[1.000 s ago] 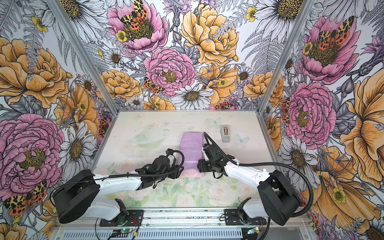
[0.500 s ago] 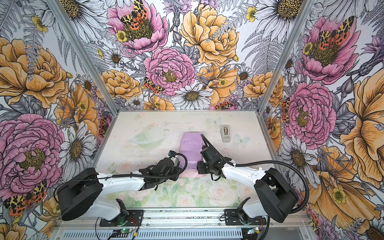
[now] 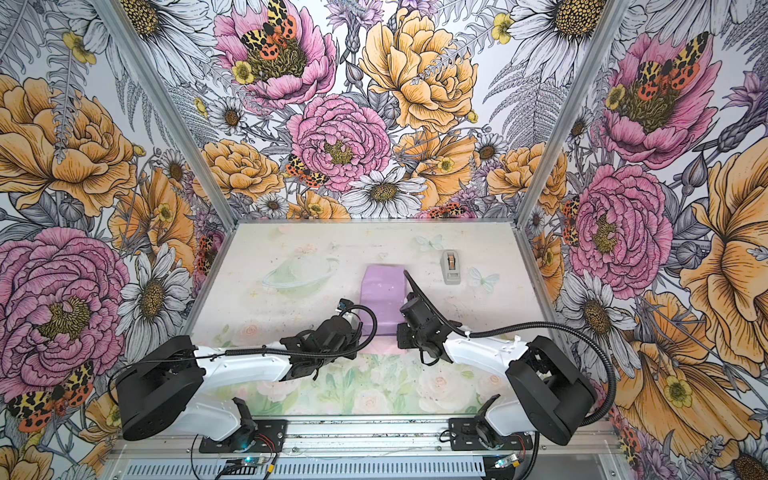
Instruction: Wrap the gift box in paper
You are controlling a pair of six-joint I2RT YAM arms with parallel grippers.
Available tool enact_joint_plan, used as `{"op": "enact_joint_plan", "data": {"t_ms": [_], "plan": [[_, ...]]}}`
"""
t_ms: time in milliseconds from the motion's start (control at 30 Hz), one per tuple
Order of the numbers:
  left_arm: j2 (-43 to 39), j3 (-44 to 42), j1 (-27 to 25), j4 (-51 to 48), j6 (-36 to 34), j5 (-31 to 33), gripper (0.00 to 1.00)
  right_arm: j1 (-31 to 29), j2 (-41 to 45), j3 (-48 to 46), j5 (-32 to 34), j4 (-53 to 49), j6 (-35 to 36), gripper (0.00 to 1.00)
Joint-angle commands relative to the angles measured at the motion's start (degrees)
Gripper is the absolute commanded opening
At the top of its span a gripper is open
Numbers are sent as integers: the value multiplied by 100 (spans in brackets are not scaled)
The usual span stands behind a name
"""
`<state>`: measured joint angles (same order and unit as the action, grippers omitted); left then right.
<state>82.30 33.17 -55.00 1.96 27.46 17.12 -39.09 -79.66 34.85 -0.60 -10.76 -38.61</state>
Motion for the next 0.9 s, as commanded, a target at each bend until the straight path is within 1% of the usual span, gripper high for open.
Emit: {"op": "enact_joint_plan", "data": {"t_ms": [0,300,533,600,767,867], "plan": [[-7,30,-53,-29,8,245,26,-51,-70,-64,247,301,-135,28],[225,88,-154,-25,24,475,20,-116,-6,-174,456,460,-215,22],[260,177,-229,-37,-35,581,20,-142,1,-187,464,654,-313,21],[265,199,-232,-45,-35,603,20,-143,-2,-172,460,661,-321,22],[267,233,-230,-98,-22,668,19,-143,228,-201,227,464,-304,37],[242,225,-230,-123,-13,693,18,-117,599,-225,38,148,-206,43]]}}
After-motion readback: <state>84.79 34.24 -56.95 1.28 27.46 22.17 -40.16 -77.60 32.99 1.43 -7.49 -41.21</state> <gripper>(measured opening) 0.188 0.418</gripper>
